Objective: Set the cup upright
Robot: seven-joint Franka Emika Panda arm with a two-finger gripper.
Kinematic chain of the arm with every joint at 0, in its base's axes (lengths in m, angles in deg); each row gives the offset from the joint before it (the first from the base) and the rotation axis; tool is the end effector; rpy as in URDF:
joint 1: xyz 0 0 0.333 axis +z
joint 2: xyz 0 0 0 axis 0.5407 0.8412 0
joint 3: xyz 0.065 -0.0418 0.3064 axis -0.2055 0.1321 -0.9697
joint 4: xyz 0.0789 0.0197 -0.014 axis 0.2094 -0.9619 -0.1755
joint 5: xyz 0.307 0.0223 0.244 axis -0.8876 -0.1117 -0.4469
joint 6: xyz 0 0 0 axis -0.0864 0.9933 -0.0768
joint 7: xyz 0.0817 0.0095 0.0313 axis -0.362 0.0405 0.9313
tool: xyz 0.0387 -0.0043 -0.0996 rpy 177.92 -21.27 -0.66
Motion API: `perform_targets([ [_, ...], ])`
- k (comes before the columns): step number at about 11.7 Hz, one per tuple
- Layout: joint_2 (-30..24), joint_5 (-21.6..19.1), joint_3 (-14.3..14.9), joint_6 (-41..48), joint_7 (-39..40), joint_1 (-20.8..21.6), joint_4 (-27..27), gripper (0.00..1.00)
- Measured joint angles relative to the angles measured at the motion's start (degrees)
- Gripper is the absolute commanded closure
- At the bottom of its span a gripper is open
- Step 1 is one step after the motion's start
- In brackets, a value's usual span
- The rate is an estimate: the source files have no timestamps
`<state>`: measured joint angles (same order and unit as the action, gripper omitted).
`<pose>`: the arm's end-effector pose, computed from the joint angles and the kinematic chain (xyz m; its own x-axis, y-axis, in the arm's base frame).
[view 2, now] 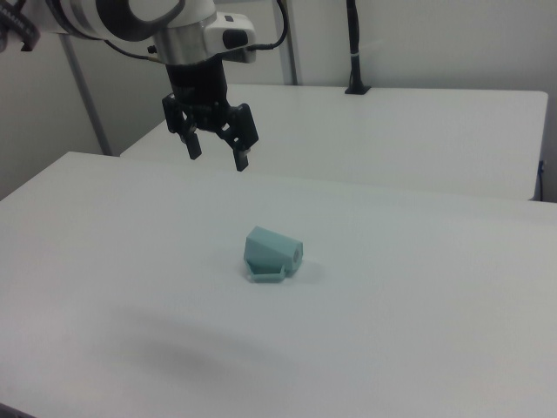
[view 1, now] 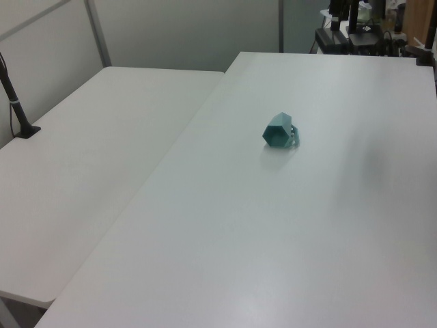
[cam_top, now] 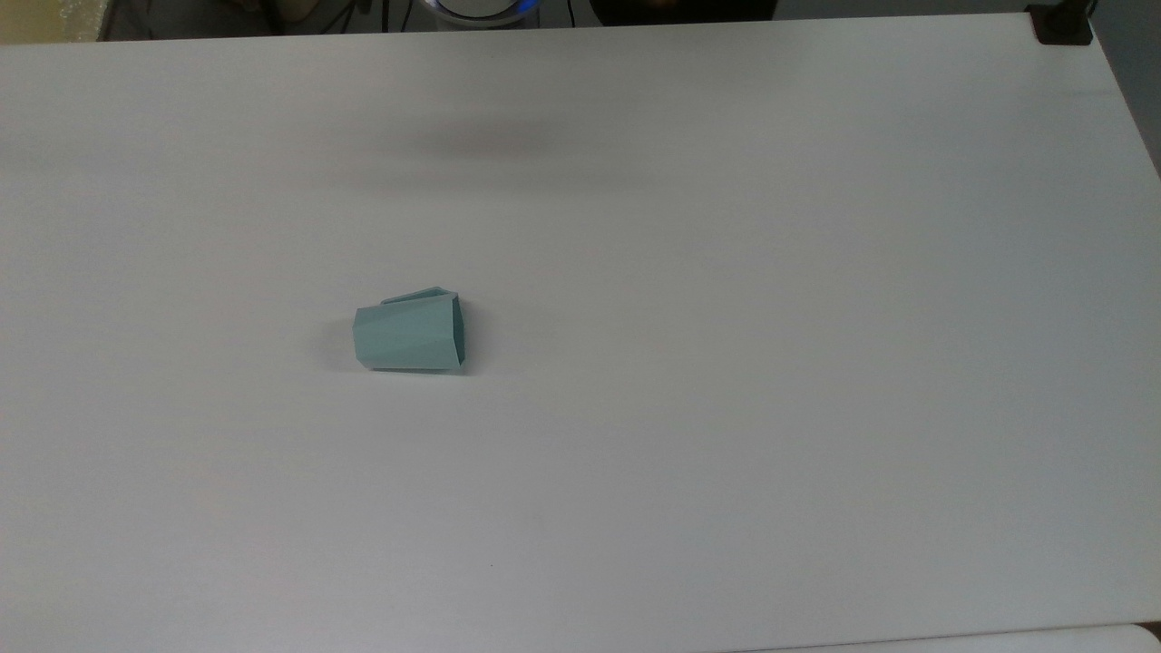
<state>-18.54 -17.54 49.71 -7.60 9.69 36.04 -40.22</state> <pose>0.5340 -0.0039 0.6422 0.9977 0.0402 0.0538 0.0416 -0.9988 -0.0253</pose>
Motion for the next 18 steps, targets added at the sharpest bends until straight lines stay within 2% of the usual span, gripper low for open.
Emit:
perform_targets([
  [9, 0.18, 0.77, -0.11, -0.04, 2.49, 1.06, 0.53, 0.0],
  [12, 0.17, 0.87, -0.28, -0.04, 0.76, 1.46, 0.87, 0.0],
  [13, 0.45, 2.16, -0.72, -0.04, -1.06, 2.11, 0.84, 0.0],
  [15, 3.18, 12.37, -2.37, -0.12, -9.55, 7.99, 0.71, 0.0],
  [18, 7.42, 19.0, -2.82, -8.43, -20.32, 14.21, 0.39, 0.0],
])
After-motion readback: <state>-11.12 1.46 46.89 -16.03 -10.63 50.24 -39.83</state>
